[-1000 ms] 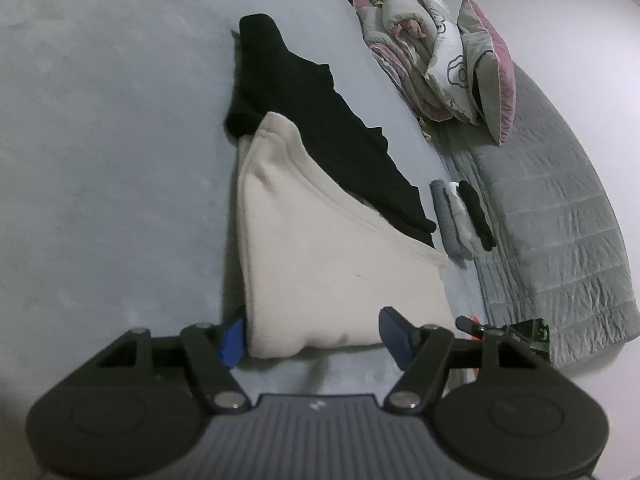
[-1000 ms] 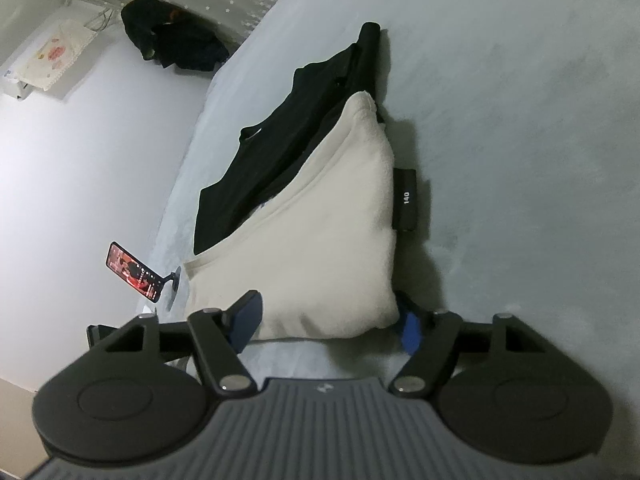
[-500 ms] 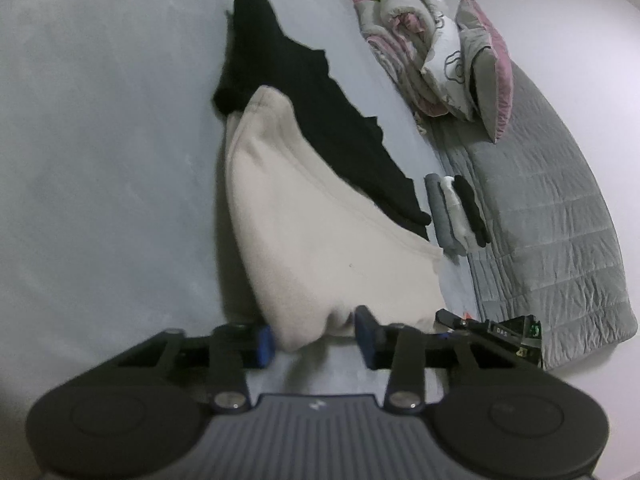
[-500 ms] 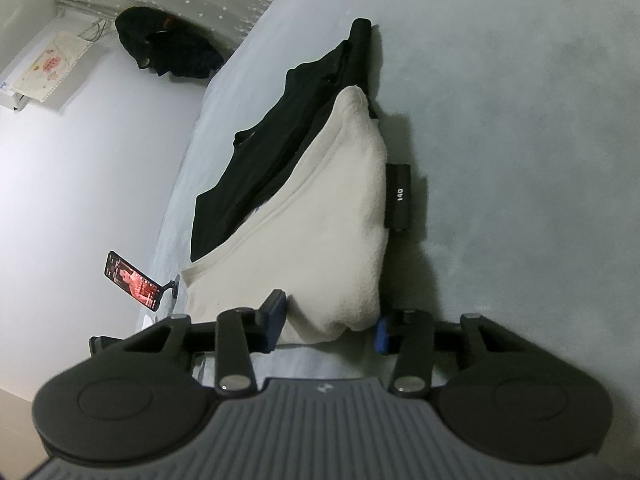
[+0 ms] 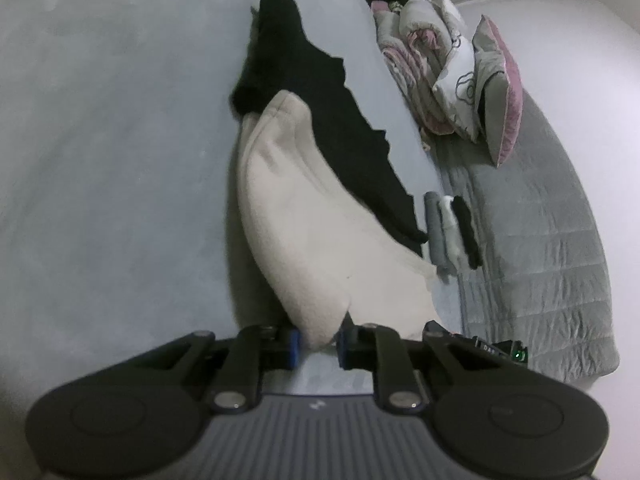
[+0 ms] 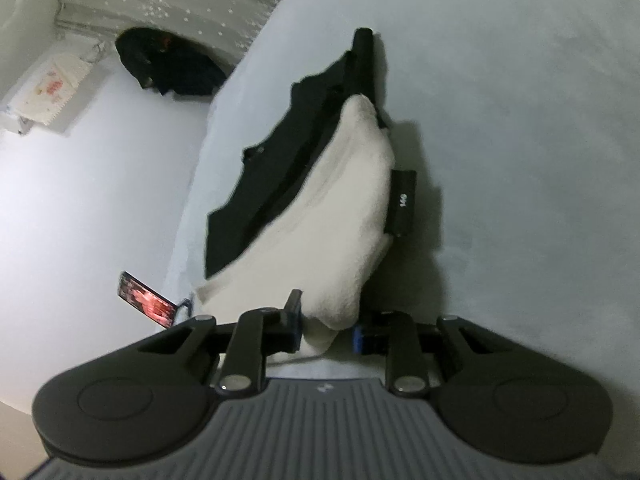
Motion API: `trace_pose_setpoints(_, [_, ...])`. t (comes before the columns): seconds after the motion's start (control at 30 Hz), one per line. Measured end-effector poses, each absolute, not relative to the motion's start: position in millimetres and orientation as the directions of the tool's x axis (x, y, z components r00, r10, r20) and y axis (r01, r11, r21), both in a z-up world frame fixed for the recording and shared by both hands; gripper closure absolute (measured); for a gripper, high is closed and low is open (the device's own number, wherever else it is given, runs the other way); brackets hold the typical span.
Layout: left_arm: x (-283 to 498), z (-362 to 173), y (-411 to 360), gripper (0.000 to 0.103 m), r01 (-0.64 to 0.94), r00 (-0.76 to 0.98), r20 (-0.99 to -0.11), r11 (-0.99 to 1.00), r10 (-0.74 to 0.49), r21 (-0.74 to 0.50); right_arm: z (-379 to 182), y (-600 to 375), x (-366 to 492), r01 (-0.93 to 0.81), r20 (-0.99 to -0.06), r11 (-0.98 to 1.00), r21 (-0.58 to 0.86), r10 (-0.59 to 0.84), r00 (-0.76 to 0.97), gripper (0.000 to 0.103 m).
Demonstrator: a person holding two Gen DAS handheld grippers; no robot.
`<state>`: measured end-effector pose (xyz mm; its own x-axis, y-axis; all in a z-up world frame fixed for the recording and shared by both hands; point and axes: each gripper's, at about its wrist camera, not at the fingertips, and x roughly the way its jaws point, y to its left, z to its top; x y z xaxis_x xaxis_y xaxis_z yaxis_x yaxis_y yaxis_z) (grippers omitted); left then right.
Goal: Fold clothes
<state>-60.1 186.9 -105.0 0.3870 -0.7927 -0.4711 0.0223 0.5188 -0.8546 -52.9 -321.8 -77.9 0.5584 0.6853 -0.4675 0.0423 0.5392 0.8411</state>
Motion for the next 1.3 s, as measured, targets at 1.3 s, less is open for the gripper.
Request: trace_pose_setpoints(1.3, [100, -77, 162, 0.085, -0.068, 0.749, -0.346, 0.454, -0.565, -0.888, -76, -337, 78, 0.097, -0.258, 0.290, 0.952, 0.591, 0.765, 0.078])
